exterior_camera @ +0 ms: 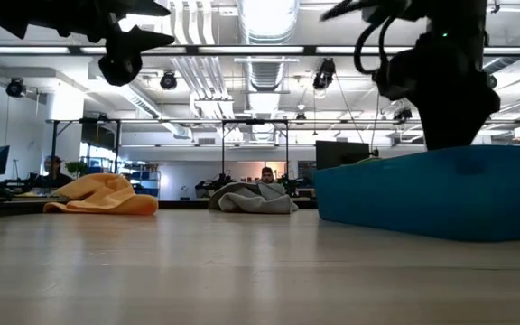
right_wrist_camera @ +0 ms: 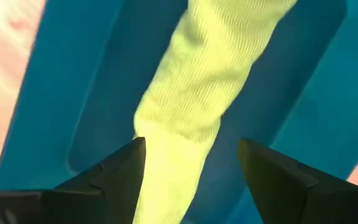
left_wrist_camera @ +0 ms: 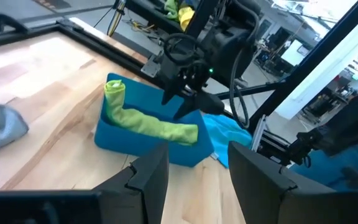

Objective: Roll microfiber towels into tight, uniform cylinder then place into a basket
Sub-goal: Move the blue bin to the top right of the table

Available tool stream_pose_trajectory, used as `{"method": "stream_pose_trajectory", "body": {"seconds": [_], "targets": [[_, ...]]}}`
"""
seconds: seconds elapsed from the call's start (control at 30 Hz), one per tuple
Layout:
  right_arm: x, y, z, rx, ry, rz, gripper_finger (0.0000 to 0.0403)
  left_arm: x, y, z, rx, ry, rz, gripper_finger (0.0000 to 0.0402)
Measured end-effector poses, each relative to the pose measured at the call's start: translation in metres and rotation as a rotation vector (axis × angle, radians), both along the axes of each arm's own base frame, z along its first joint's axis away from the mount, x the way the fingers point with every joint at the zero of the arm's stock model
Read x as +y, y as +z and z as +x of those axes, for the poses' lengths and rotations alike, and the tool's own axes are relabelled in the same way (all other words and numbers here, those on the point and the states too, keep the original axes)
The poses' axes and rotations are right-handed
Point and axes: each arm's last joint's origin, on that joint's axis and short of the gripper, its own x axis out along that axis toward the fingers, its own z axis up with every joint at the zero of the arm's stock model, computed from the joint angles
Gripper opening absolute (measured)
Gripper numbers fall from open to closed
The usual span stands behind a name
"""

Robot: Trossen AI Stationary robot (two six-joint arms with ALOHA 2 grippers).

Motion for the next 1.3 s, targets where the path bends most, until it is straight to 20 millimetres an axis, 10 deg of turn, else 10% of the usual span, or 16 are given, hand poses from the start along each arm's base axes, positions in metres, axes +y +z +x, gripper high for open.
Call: {"method": "stream_pose_trajectory", "body": {"seconds": [0.13, 0.47, 0.77, 1.3], "targets": [[-0.003, -0.005, -0.006, -0.091, 0.07, -0.064, 0.0246, -0.001, -0.009, 0.018, 0.033, -0.01, 0.065, 0.0148], [0.0, -0.004, 0.001, -0.134, 0.892, -0.242, 0.0235, -0.005, -0.038, 0.108, 0.134, -0.105, 0.364, 0.0148], [-0.02, -0.015, 0.014, -0.138, 1.02, -0.204, 0.0235, -0.011, -0.054, 0.185, 0.155, -0.256, 0.575, 0.0149], [-0.022, 0.014, -0.011, -0.206, 0.969, -0.191, 0.0234, -0.025, -0.07, 0.255, 0.3, -0.531, 0.851, 0.0222]]}}
